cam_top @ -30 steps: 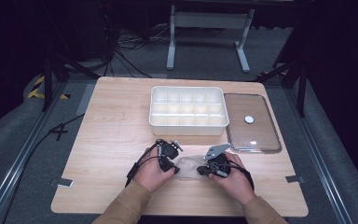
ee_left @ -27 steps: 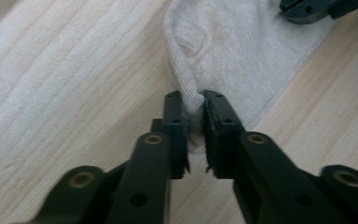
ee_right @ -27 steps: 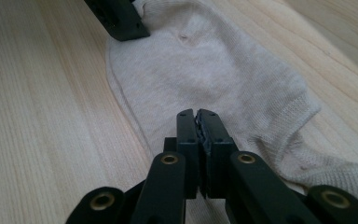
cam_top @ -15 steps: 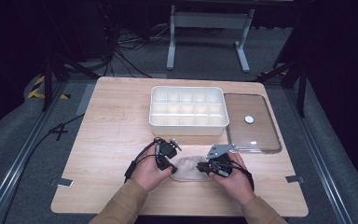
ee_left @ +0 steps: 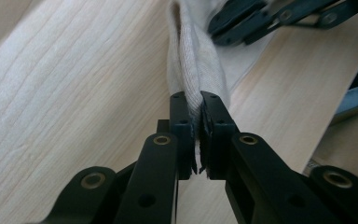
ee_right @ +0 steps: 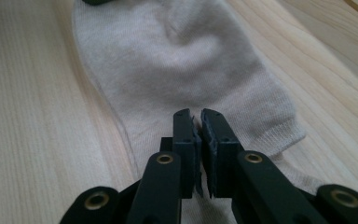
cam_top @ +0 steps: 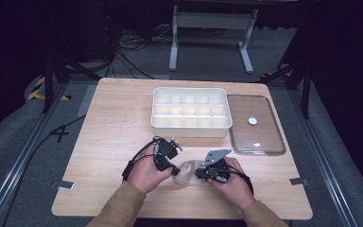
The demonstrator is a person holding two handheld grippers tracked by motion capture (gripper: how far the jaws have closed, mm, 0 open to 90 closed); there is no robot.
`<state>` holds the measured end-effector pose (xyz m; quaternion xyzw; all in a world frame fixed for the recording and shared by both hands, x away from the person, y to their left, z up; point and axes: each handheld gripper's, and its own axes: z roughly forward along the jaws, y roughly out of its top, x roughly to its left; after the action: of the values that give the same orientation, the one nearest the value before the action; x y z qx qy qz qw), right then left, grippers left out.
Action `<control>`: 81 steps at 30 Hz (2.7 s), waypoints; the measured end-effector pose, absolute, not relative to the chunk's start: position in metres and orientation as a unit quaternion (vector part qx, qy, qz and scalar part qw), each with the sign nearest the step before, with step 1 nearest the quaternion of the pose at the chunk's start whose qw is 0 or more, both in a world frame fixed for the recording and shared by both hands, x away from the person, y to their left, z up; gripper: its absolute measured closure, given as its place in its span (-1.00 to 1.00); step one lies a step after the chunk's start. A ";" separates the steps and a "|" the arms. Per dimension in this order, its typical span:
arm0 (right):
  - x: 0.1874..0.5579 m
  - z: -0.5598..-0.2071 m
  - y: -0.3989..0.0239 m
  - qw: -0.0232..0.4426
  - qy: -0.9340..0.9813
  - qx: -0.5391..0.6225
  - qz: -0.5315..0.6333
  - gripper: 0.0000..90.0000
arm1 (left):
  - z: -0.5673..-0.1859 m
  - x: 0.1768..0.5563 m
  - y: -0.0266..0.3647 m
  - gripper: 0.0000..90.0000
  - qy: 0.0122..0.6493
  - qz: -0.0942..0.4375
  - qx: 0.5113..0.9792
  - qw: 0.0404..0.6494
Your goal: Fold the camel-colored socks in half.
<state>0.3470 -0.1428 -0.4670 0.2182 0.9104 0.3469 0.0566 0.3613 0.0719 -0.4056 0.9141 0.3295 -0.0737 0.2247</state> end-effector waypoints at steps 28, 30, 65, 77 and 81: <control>0.348 -0.458 -0.162 0.039 0.915 0.252 0.312 0.92 | -0.398 0.359 0.071 0.87 0.345 -0.083 0.907 0.229; 0.346 -0.462 -0.157 0.040 0.915 0.241 0.320 0.94 | -0.396 0.359 0.069 0.87 0.340 -0.083 0.907 0.235; 0.331 -0.449 -0.147 0.054 0.906 0.201 0.368 0.82 | -0.405 0.359 0.043 0.85 0.300 -0.109 0.918 0.234; 0.337 -0.455 -0.171 0.027 0.917 0.264 0.297 0.91 | -0.406 0.360 0.040 0.83 0.298 -0.106 0.920 0.232; 0.339 -0.460 -0.169 0.026 0.917 0.265 0.298 0.92 | -0.406 0.359 0.038 0.83 0.298 -0.102 0.918 0.240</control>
<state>0.3386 -0.1692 -0.4605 0.2654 0.9166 0.2979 0.0259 0.3586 0.0384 -0.4059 0.9184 0.2976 -0.1024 0.2398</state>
